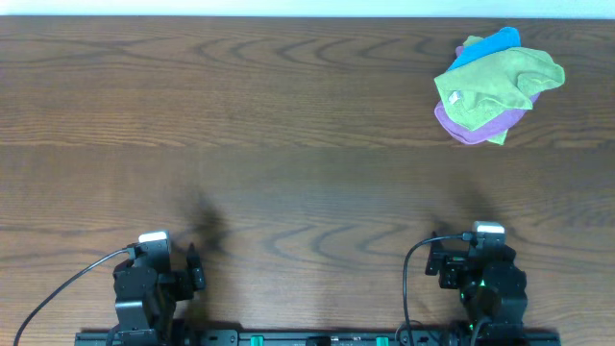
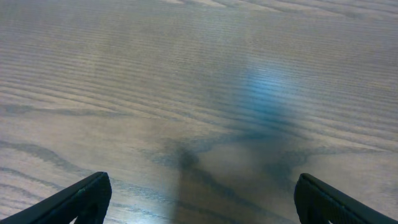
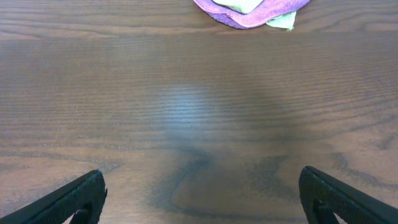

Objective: Fold the cloth

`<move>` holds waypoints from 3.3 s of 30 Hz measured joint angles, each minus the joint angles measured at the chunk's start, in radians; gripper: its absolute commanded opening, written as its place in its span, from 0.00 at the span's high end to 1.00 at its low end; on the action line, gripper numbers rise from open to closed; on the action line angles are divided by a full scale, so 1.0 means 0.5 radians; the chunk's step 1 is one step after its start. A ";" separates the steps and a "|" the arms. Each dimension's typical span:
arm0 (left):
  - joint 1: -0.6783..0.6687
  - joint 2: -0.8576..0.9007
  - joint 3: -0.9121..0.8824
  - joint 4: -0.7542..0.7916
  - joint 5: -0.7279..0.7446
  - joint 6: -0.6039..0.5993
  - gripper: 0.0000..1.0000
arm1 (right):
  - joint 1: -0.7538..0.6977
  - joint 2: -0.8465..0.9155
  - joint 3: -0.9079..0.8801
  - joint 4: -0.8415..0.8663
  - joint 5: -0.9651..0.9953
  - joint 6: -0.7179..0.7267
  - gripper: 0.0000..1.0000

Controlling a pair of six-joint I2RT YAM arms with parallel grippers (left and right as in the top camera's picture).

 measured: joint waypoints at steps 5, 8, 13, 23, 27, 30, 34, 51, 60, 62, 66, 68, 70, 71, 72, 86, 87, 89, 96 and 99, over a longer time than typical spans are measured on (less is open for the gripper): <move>0.000 0.000 0.000 0.000 0.000 0.000 0.05 | 0.000 0.000 0.000 0.000 0.000 0.001 0.01; 0.000 0.000 0.000 0.000 0.000 0.000 0.05 | 0.000 0.000 0.000 0.000 0.000 0.000 0.01; 0.000 0.000 0.000 0.000 0.000 0.000 0.05 | 0.000 0.000 0.000 0.000 0.000 0.000 0.01; 0.000 0.000 0.000 0.000 0.000 0.000 0.05 | 0.000 0.127 0.076 0.079 -0.008 0.004 0.01; 0.000 0.000 0.000 0.000 0.000 0.000 0.05 | -0.001 0.428 0.339 0.103 -0.008 0.011 0.01; 0.000 -0.002 -0.002 0.002 0.000 0.000 0.05 | 0.000 0.671 0.580 0.111 -0.002 0.013 0.01; 0.000 -0.002 -0.003 0.003 0.000 0.000 0.04 | 0.000 0.994 0.918 0.105 0.011 0.017 0.01; 0.000 -0.002 -0.003 0.003 0.000 0.000 0.05 | 0.000 1.652 1.457 0.105 0.193 0.008 0.01; 0.000 -0.002 -0.003 0.003 0.000 0.000 0.05 | -0.002 1.704 1.463 0.322 0.246 0.008 0.01; 0.000 -0.002 -0.003 0.003 0.000 0.000 0.05 | -0.006 1.709 1.464 0.388 0.260 0.008 0.01; 0.000 -0.002 -0.003 0.003 0.000 0.000 0.05 | -0.046 1.783 1.489 0.534 0.276 0.008 0.01; 0.000 -0.002 -0.003 0.003 0.000 0.000 0.05 | -0.066 1.842 1.496 0.555 0.276 0.008 0.01; 0.000 -0.002 -0.003 0.003 0.000 0.000 0.05 | -0.084 1.920 1.497 0.552 0.267 0.009 0.01; 0.000 -0.002 -0.003 0.003 0.000 0.000 0.05 | -0.089 1.961 1.497 0.553 0.265 0.009 0.01; 0.000 -0.002 -0.003 0.003 0.000 0.000 0.05 | -0.090 2.000 1.497 0.554 0.262 0.008 0.01; 0.000 -0.002 -0.004 0.005 0.000 0.000 0.05 | -0.134 2.424 1.497 1.044 0.239 0.010 0.01; 0.000 -0.002 -0.004 0.005 0.000 -0.001 0.05 | -0.146 2.457 1.497 1.089 0.240 0.010 0.01; 0.000 -0.002 -0.004 0.005 0.000 0.000 0.05 | -0.177 2.538 1.497 1.206 0.240 0.011 0.01; 0.000 -0.002 -0.005 0.005 0.000 0.000 0.05 | -0.292 2.859 1.497 1.717 0.238 0.011 0.01; 0.000 -0.002 -0.005 0.005 0.000 0.000 0.05 | -0.324 3.011 1.497 1.916 0.255 0.011 0.01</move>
